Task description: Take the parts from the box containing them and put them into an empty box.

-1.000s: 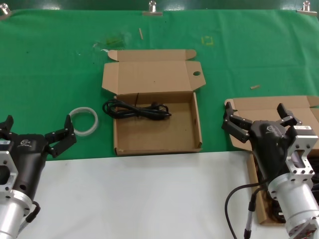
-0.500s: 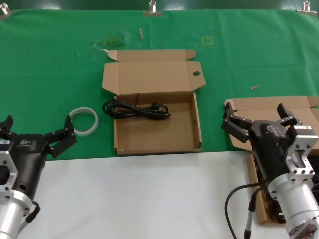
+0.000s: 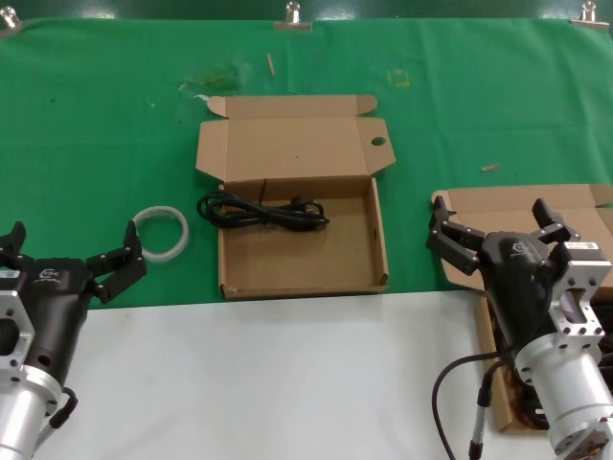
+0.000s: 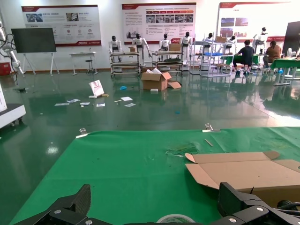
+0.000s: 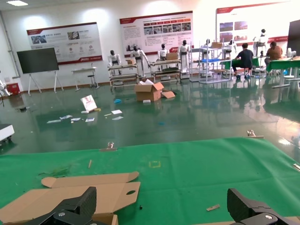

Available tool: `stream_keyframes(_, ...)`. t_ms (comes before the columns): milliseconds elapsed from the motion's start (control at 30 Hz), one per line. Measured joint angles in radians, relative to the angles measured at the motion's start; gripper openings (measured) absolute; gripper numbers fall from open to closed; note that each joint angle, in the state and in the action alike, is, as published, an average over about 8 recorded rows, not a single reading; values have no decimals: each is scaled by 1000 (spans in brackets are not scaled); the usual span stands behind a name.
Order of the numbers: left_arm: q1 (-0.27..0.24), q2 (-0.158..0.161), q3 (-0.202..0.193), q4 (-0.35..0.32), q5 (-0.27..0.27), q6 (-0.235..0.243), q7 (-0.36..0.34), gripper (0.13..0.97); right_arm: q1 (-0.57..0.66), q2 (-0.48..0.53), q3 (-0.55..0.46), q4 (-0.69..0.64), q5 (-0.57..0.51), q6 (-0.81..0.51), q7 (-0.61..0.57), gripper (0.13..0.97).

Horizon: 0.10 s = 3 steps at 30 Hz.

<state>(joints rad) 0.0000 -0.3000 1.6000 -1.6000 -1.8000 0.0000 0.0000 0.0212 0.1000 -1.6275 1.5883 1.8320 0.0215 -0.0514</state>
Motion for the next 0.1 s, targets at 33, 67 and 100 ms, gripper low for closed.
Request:
stream_keyframes(33, 0, 0, 0, 0, 0, 0, 0, 965, 0, 0, 0, 0, 0, 0, 0, 966)
stream_keyframes(67, 0, 0, 0, 0, 0, 0, 0, 965, 0, 0, 0, 0, 0, 0, 0, 966)
stream_keyframes(100, 0, 0, 0, 0, 0, 0, 0, 965, 0, 0, 0, 0, 0, 0, 0, 966)
